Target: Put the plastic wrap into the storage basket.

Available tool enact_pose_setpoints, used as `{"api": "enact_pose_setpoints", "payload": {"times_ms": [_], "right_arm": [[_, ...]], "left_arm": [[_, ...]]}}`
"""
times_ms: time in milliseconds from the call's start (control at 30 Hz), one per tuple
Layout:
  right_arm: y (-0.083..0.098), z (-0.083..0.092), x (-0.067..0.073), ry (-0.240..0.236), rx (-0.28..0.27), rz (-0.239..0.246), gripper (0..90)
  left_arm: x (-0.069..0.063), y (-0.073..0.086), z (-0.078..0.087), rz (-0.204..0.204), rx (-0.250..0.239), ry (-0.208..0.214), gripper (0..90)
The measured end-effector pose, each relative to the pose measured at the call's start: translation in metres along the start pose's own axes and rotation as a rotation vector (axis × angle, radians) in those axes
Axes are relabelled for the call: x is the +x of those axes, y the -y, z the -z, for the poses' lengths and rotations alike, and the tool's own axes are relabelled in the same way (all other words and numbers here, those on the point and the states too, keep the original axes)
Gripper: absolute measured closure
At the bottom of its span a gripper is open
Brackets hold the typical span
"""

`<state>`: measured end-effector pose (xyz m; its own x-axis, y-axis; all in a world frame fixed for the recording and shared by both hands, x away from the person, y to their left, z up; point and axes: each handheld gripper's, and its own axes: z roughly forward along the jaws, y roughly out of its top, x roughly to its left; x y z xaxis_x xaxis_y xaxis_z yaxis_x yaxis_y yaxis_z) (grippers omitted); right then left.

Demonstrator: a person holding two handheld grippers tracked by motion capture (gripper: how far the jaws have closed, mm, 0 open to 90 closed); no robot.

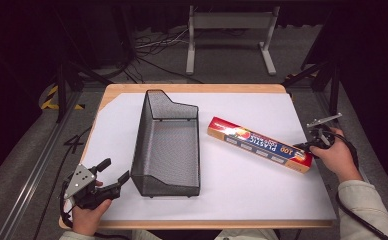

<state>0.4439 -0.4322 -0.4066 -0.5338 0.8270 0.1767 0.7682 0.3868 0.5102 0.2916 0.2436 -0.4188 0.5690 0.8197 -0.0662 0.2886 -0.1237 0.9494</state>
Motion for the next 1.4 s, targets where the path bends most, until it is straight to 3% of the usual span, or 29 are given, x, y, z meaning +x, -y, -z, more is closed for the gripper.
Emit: {"api": "enact_pose_setpoints", "payload": {"times_ms": [67,200,233,267,500,533,700,733,800,867,933,967,1033,1067,1167,1200,1233,1300,1400], "right_arm": [[0.003,0.001,0.002,-0.026,0.002,-0.004,90.0],[0.006,-0.001,0.01,-0.075,0.082,0.018,90.0],[0.009,-0.003,0.018,-0.093,0.107,0.038,90.0],[0.009,-0.003,0.018,-0.093,0.107,0.038,90.0],[0.023,-0.006,0.065,-0.176,0.154,0.152,90.0],[0.023,-0.006,0.065,-0.176,0.154,0.152,90.0],[0.025,-0.01,0.094,-0.226,0.185,0.217,90.0],[0.023,-0.011,0.101,-0.209,0.204,0.244,90.0],[0.021,-0.011,0.102,-0.199,0.212,0.25,89.7],[0.017,-0.008,0.101,-0.175,0.188,0.232,87.7],[0.012,0.0,0.099,-0.107,0.147,0.217,81.2],[0.005,0.009,0.1,-0.065,0.035,0.225,76.3],[0.0,0.015,0.104,-0.058,-0.039,0.239,68.3],[0.0,0.015,0.104,-0.058,-0.039,0.239,68.3],[-0.006,0.02,0.115,-0.047,-0.189,0.239,48.1],[-0.011,0.021,0.124,-0.048,-0.278,0.243,40.6],[-0.011,0.021,0.124,-0.048,-0.278,0.243,40.6],[-0.017,0.02,0.139,-0.068,-0.383,0.238,31.9],[-0.021,0.016,0.147,-0.076,-0.413,0.236,27.6]], "left_arm": [[0.0,0.0,0.0,0.0,0.0,-0.001,22.9],[0.0,0.0,0.0,0.001,-0.001,-0.001,23.0],[0.0,0.0,-0.001,-0.001,-0.002,-0.003,23.0],[0.0,0.0,-0.001,-0.001,-0.002,-0.003,23.0],[-0.001,0.0,-0.001,-0.002,0.0,-0.005,23.0],[-0.001,0.0,-0.001,-0.002,0.0,-0.005,23.0],[-0.001,-0.001,-0.003,-0.004,0.003,-0.007,23.0],[-0.001,-0.001,-0.003,-0.004,0.004,-0.007,23.0],[-0.001,-0.001,-0.002,-0.004,0.002,-0.008,23.0],[-0.001,-0.001,-0.002,-0.002,-0.001,-0.008,23.0],[0.0,0.0,-0.002,0.002,-0.001,-0.01,23.1],[0.0,0.0,-0.002,0.001,0.0,-0.013,23.2],[0.0,0.0,-0.002,0.002,0.005,-0.022,23.4],[0.0,0.0,-0.002,0.002,0.005,-0.022,23.4],[0.0,0.0,-0.001,0.004,0.001,-0.026,23.4],[0.001,0.0,-0.001,0.005,0.0,-0.025,23.4],[0.001,0.0,-0.001,0.006,0.001,-0.026,23.4],[0.0,0.001,-0.001,0.007,0.005,-0.025,23.5],[0.0,0.001,-0.001,0.008,0.005,-0.025,23.4]]}}
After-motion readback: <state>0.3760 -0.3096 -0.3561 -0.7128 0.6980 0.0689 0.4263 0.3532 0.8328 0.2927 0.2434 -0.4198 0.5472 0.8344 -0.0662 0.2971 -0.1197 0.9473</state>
